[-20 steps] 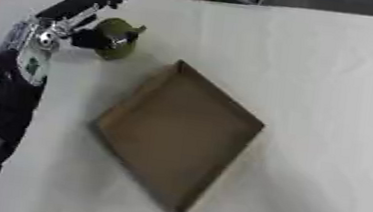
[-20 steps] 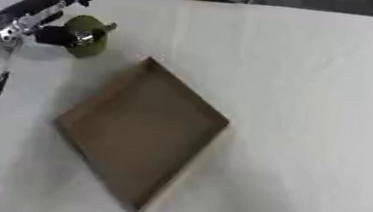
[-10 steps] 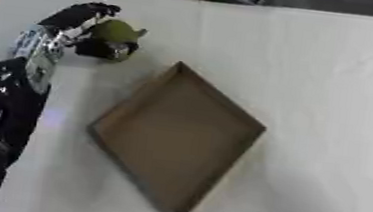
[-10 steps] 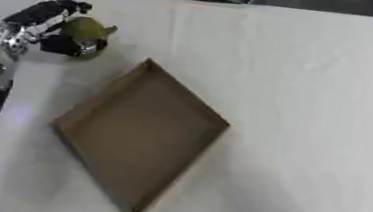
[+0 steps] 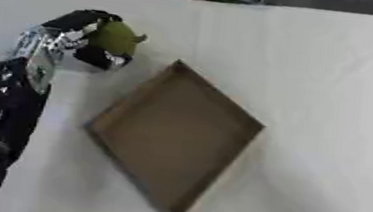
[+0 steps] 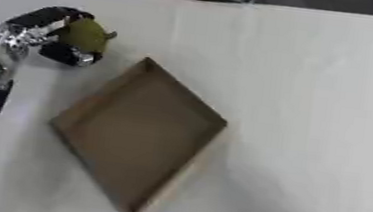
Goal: Pick up objects on the table and place them in the box.
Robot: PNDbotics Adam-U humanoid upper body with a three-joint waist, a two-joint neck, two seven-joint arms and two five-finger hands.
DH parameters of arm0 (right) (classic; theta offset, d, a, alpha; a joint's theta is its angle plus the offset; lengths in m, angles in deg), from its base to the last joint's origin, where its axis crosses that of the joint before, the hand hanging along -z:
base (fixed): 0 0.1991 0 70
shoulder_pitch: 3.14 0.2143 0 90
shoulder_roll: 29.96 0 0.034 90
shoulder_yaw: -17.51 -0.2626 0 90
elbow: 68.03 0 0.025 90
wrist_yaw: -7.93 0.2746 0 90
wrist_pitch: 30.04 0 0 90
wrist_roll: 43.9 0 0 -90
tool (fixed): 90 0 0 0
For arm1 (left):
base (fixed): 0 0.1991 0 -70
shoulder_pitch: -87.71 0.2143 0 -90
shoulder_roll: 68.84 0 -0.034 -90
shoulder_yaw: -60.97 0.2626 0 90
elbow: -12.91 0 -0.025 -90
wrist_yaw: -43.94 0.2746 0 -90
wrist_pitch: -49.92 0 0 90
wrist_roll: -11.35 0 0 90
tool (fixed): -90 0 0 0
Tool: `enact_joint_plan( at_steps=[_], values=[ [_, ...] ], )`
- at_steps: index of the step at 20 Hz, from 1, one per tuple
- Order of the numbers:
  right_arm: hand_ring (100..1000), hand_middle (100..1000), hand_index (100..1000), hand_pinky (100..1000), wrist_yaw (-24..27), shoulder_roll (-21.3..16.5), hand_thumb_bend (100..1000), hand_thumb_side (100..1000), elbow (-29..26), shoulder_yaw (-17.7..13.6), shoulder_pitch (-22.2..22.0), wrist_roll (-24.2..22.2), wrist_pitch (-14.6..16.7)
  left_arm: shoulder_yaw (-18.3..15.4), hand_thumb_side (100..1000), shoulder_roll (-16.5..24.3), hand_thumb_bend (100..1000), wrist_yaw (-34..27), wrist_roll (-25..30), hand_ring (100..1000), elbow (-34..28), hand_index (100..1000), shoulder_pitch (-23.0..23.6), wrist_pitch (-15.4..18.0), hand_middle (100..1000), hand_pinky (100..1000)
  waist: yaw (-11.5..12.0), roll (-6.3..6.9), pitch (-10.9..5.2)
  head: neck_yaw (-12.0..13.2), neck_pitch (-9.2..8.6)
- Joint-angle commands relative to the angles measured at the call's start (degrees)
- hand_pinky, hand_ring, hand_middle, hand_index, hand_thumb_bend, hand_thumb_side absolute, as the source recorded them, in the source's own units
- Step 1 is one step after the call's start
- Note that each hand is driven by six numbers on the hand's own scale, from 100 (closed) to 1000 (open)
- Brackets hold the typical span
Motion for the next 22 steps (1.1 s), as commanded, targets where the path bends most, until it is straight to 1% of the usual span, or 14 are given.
enact_joint_plan(
  at_steps=[1,2,3,4,6,7,8,9,11,15,18,19,20,22],
  values=[
    [678,541,812,805,0.34,-0.45,100,592,-0.91,-0.23,0.42,0.17,0.02,-0.14,494,1.12,358,0.32,0.91,930,-0.05,896,0.07,-0.59,812,940,0.16,-0.08,-1.55,-0.02,0.24],
    [678,541,812,805,0.34,-0.45,100,592,-0.91,-0.24,0.38,0.18,0.02,-0.10,476,1.14,334,0.31,0.79,927,-0.22,873,0.14,-0.78,810,934,0.19,-0.07,-1.62,-0.03,0.31],
    [678,541,812,805,0.34,-0.43,100,592,-0.91,-0.24,0.35,0.19,0.02,-0.06,428,1.16,281,0.31,0.51,920,-0.43,830,0.19,-0.98,806,923,0.21,-0.06,-1.68,-0.03,0.36],
    [678,541,812,805,0.34,-0.41,100,592,-0.91,-0.25,0.32,0.20,0.02,-0.04,407,1.19,255,0.29,0.10,917,-0.66,811,0.23,-1.19,804,917,0.24,-0.06,-1.74,-0.05,0.42],
    [678,541,812,805,0.33,-0.39,100,592,-0.91,-0.26,0.26,0.22,0.02,-0.05,299,1.23,115,0.11,-0.95,900,-1.04,758,0.30,-1.75,795,887,0.29,-0.08,-1.85,-0.08,0.50],
    [678,541,812,805,0.33,-0.37,100,592,-0.91,-0.25,0.24,0.22,0.01,-0.01,211,1.17,100,-0.17,-1.38,896,-1.13,738,0.33,-1.98,794,877,0.30,-0.10,-1.90,-0.07,0.52],
    [678,541,812,805,0.33,-0.34,100,592,-0.91,-0.25,0.22,0.21,0.01,0.07,199,1.12,100,-0.51,-1.65,896,-1.17,737,0.36,-2.17,793,876,0.31,-0.12,-1.94,-0.07,0.54],
    [678,541,812,805,0.33,-0.32,100,592,-0.91,-0.25,0.22,0.21,0.01,0.18,163,1.02,100,-0.90,-1.75,891,-1.22,729,0.37,-2.25,791,866,0.31,-0.15,-1.97,-0.04,0.56],
    [678,541,812,806,0.34,-0.30,100,592,-0.91,-0.26,0.19,0.19,-0.02,0.41,178,0.78,100,-2.19,-1.26,886,-1.40,727,0.39,-2.10,789,859,0.32,-0.21,-2.02,-0.03,0.65],
    [678,541,812,806,0.36,-0.24,100,592,-0.91,-0.30,0.11,0.19,-0.07,0.93,266,0.56,100,-5.13,0.18,880,-2.99,732,0.30,-1.67,788,845,0.32,-0.29,-2.13,-0.02,0.82],
    [678,541,812,806,0.38,-0.16,100,592,-0.91,-0.32,0.05,0.19,-0.07,1.42,266,0.46,100,-6.91,0.79,876,-4.69,729,0.23,-1.47,786,836,0.29,-0.31,-2.27,0.02,0.88],
    [678,541,812,806,0.39,-0.14,100,596,-0.91,-0.32,0.04,0.19,-0.06,1.58,332,0.42,100,-7.32,0.84,874,-5.24,728,0.22,-1.41,786,831,0.28,-0.33,-2.32,0.02,0.92],
    [678,541,812,806,0.38,-0.11,100,592,-0.91,-0.31,0.02,0.17,-0.05,1.74,265,0.38,100,-7.66,0.80,873,-5.79,728,0.19,-1.34,785,831,0.26,-0.33,-2.38,0.02,0.95],
    [678,541,812,806,0.37,-0.06,100,592,-0.91,-0.33,-0.04,0.15,-0.03,2.07,264,0.29,100,-8.02,0.32,871,-7.01,729,0.07,-1.26,786,827,0.22,-0.35,-2.50,0.02,1.05]
  ],
)
